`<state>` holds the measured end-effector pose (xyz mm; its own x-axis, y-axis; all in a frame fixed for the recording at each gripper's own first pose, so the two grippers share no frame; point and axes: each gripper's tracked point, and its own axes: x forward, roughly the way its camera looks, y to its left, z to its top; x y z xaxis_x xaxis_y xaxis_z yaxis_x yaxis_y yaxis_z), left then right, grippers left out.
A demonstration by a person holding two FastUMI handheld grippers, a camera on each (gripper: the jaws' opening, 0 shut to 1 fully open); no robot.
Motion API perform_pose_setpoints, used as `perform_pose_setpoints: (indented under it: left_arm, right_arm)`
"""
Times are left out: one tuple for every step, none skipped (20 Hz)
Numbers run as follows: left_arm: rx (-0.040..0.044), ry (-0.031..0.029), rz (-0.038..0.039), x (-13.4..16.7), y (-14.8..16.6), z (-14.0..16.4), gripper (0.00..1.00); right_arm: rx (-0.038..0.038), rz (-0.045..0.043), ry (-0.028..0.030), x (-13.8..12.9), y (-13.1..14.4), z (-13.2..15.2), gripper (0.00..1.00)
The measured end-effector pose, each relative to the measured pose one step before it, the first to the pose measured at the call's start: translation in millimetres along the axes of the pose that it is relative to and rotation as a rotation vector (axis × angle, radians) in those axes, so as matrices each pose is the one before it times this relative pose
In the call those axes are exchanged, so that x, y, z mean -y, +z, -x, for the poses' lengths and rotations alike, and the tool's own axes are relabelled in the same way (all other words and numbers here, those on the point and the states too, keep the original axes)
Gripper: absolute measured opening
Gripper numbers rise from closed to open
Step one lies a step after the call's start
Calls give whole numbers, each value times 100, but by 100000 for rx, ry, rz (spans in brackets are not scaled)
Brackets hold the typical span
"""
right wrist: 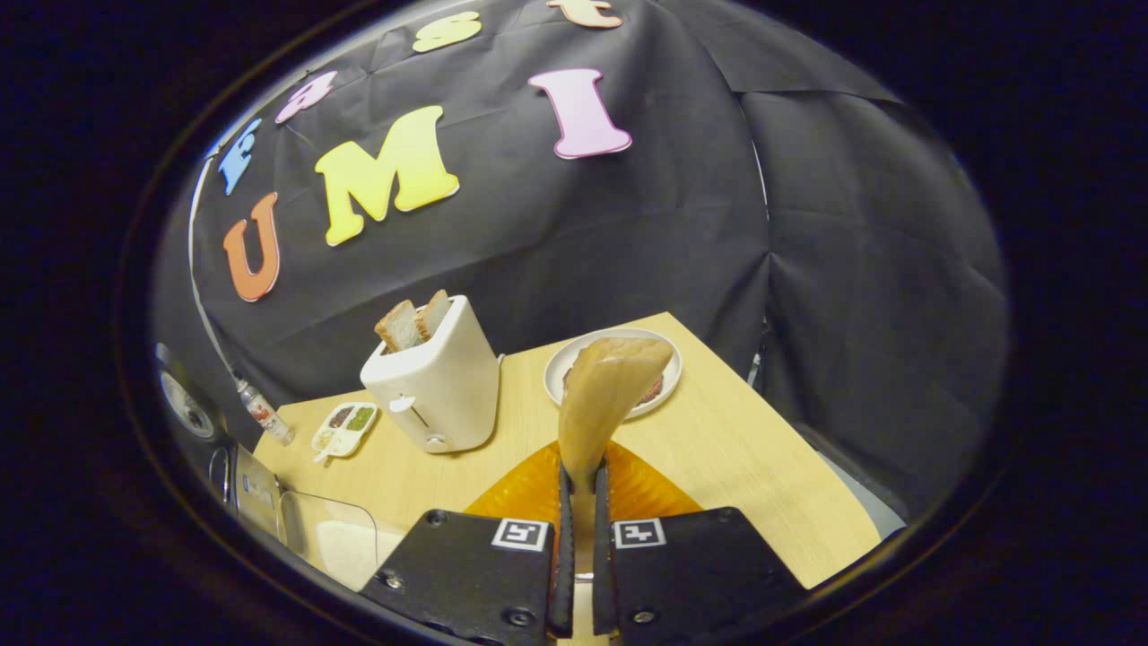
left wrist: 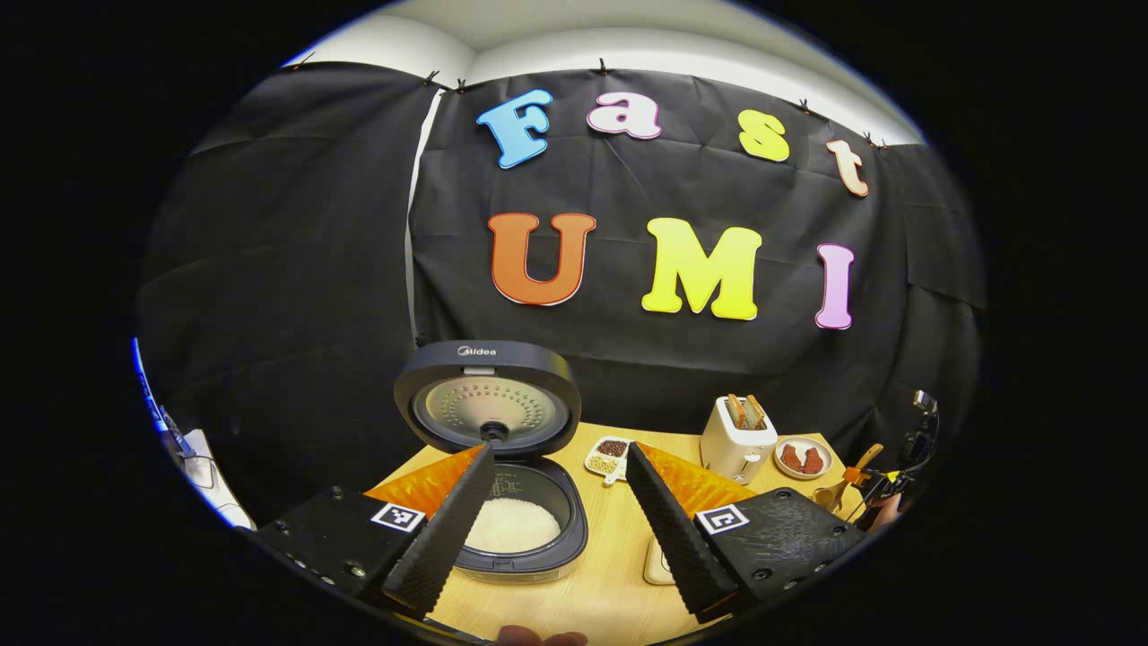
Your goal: Close the left gripper, press the button to open the rice cooker; take a wooden spoon from the chopstick holder with the right hand, scoop a spoonful of rice and pour it into the rice cooker, then put the wooden spoon back into the chopstick holder.
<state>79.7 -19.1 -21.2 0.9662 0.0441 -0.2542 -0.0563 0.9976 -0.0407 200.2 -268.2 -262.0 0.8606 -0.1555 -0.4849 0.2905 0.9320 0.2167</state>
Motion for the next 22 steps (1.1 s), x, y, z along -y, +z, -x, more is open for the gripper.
perform_pose_setpoints:
  left_arm:
    - [1142,263,-239,-24,527,1,94]
    - [1027,48,169,-119,417,-10,95]
    - [925,226,633,-132,528,-50,95]
    - [831,406,256,-104,383,-122,95]
    - [1477,322,-911,-185,547,-66,95]
    - [1858,50,-1657,-370,471,33,95]
    - [1772,400,-1447,-360,582,-108,95]
    - [1666,48,-333,-235,495,-91,95]
    - [1598,-46,934,-230,478,-114,94]
    - [1659,186,1213,-237,438,-58,94]
    - [1727,28,651,-151,498,-142,94]
    - [1565,-360,32,-45,312,-71,94]
    - [1629,-57,-380,-142,465,-91,94]
    - [1294,-300,-349,-270,281,-118,94]
    - [1606,-292,-422,-41,363,-150,95]
    - [1852,19,-755,-124,509,-132,94]
    - [1575,127,-545,-103,471,-212,94]
    - [969,96,362,-142,133,-230,94]
    - [649,135,1087,-147,46,-303,94]
    - [604,577,1001,-136,152,-416,94]
    - [539,809,468,-319,22,-381,94]
    - [600,583,-651,-325,-77,-571,94]
  right_arm:
    - [-216,-488,459,341,-320,-271,13]
    - [-234,-376,498,81,-255,-139,13]
    - [-184,-564,221,69,-201,-68,14]
    - [-512,-1054,1169,-33,-43,215,16]
    - [718,-482,1093,-100,145,468,17]
    - [1545,639,-201,150,546,343,22]
    - [1183,1821,-1236,465,331,415,23]
    - [706,1680,-855,334,418,375,37]
    - [1055,752,-461,-244,776,930,41]
    - [1530,582,-989,271,943,725,52]
    - [1473,657,-1033,436,636,654,53]
    - [1333,596,-1107,310,772,759,60]
    - [1886,500,-896,351,939,861,63]
    - [2002,742,-757,307,1093,996,63]
    - [2031,1159,-475,80,835,852,66]
    - [1765,1006,-859,67,920,923,73]
    - [1110,1089,-28,-111,674,1095,72]
    - [1222,843,205,-219,654,1053,79]
    - [1548,314,400,-276,738,989,87]
    - [1653,-219,382,-299,799,1061,94]
    - [1886,-1024,-120,-167,670,1165,94]
    - [1178,-689,-124,-127,515,876,94]
